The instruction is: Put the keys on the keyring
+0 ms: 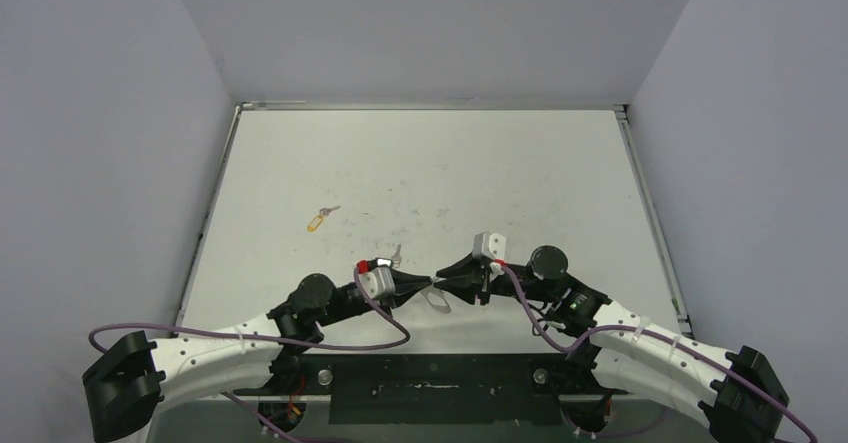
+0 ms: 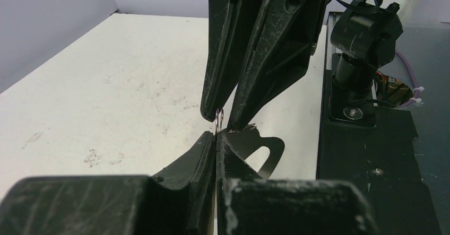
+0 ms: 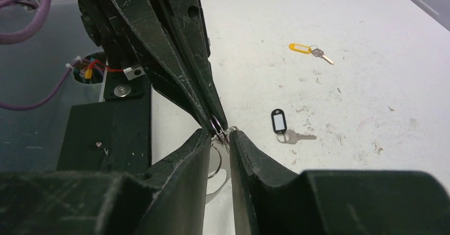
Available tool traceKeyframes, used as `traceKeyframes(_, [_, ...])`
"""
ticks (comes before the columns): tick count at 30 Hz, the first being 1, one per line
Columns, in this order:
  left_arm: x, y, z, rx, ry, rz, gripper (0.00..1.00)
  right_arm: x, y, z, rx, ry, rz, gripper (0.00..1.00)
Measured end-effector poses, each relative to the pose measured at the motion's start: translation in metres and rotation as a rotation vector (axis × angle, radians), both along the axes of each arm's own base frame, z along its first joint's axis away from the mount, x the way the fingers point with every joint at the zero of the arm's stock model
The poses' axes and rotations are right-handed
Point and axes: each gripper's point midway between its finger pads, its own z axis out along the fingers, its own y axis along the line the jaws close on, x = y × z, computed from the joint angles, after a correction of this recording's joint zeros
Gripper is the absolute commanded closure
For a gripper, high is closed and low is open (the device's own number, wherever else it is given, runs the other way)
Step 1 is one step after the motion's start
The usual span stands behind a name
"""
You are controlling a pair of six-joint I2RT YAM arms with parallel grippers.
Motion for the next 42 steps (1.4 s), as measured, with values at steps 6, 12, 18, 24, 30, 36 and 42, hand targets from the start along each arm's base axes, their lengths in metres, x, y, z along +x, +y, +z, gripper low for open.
traceKeyframes(6, [0.002, 0.0, -0.006, 0.032, 0.029, 0.009, 1.0, 0.0, -0.002, -0.009, -0.038, -0.015, 0.003, 0.76])
traceKeyframes(12, [0.003, -0.001, -0.01, 0.053, 0.042, 0.015, 1.0, 0.0, -0.004, -0.015, -0.063, -0.021, 0.005, 0.78])
traceKeyframes(18, [0.004, -0.003, -0.014, 0.071, 0.052, 0.014, 1.0, 0.001, -0.004, -0.017, -0.073, -0.038, 0.006, 0.99])
traceKeyframes(24, [0.004, -0.003, -0.018, 0.085, 0.06, 0.013, 1.0, 0.001, -0.004, -0.019, -0.082, -0.042, 0.008, 1.0])
traceKeyframes(30, [0.004, -0.003, -0.019, 0.091, 0.063, 0.012, 0.79, 0.001, -0.004, -0.021, -0.092, -0.034, 0.009, 1.0])
traceKeyframes(36, [0.005, -0.007, -0.013, 0.086, 0.06, 0.002, 0.79, -0.001, -0.005, -0.024, -0.107, -0.02, 0.014, 1.0])
traceKeyframes(42, [0.005, -0.012, -0.018, 0.117, 0.068, -0.01, 0.76, -0.002, -0.007, -0.03, -0.126, -0.003, 0.016, 1.0])
